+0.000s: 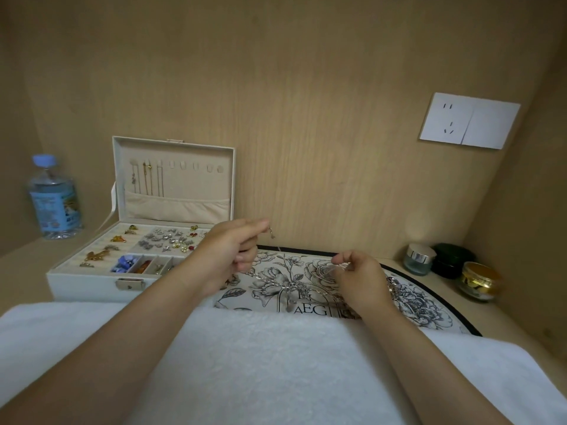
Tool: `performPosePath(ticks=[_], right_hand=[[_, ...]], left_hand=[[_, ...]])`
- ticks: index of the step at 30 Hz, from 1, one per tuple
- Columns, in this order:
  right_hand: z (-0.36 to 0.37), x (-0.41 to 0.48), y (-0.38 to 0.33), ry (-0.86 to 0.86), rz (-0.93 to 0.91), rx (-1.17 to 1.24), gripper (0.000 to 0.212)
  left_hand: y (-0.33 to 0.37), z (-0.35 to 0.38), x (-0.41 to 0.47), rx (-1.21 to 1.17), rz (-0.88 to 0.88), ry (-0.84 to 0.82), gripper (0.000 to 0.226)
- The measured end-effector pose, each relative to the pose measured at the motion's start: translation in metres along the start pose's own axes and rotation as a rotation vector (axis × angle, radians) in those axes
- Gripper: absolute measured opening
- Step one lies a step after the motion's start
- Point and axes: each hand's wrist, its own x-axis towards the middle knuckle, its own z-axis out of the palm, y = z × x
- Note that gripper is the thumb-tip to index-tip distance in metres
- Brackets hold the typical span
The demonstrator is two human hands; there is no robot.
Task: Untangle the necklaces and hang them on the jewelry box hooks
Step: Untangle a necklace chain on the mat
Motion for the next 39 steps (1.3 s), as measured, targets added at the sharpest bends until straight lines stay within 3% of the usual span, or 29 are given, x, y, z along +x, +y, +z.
performPosePath(ticks=[2, 4, 8, 11, 14, 19, 22, 26, 28, 31, 33, 36, 39], right_hand=[[-0.002, 0.005, 0.001, 0.043, 0.109, 0.097, 0.012], [-0.004, 0.009, 0.004, 0.059, 0.251, 0.171, 0.023], [-0.008, 0.009, 0.006, -0.010, 0.313, 0.226, 0.005], [-0.006, 0.009, 0.004, -0.085, 0.256, 0.175, 0.019], [0.002, 0.005, 0.008, -0.159, 0.055, -0.094, 0.035], [0.003, 0.001, 0.016, -0.321, -0.218, -0.421, 0.021], [-0.002, 0.008, 0.019, -0.330, -0.303, -0.404, 0.005], [-0.004, 0.016, 0.026, -0.286, -0.317, -0.481, 0.016], [-0.004, 0.018, 0.028, -0.185, -0.187, -0.346, 0.020], [-0.005, 0.024, 0.021, -0.050, 0.189, 0.308, 0.025], [-0.008, 0.028, 0.017, 0.045, 0.328, 0.680, 0.031], [-0.010, 0.032, 0.019, 0.156, 0.400, 0.942, 0.033], [-0.011, 0.030, 0.016, 0.186, 0.419, 0.966, 0.023]], left_hand=[[0.000, -0.003, 0.002, -0.015, -0.020, 0.007, 0.020], [-0.002, -0.003, 0.005, -0.136, -0.029, 0.043, 0.026], [0.001, -0.002, 0.014, -0.256, -0.023, 0.102, 0.026], [0.003, 0.004, 0.020, -0.012, -0.016, 0.079, 0.021], [0.007, 0.015, 0.030, 0.207, 0.016, 0.103, 0.015], [0.010, 0.019, 0.057, 0.637, 0.144, 0.277, 0.014], [0.002, 0.015, 0.067, 1.002, 0.208, 0.333, 0.017], [-0.015, 0.012, 0.080, 1.204, 0.220, 0.397, 0.016], [-0.023, 0.011, 0.082, 1.304, 0.226, 0.402, 0.010], [-0.036, 0.010, 0.078, 1.476, 0.207, 0.364, 0.012], [-0.046, 0.011, 0.075, 1.598, 0.173, 0.329, 0.020], [-0.055, 0.014, 0.074, 1.727, 0.127, 0.277, 0.027], [-0.055, 0.018, 0.073, 1.854, 0.141, 0.217, 0.034]])
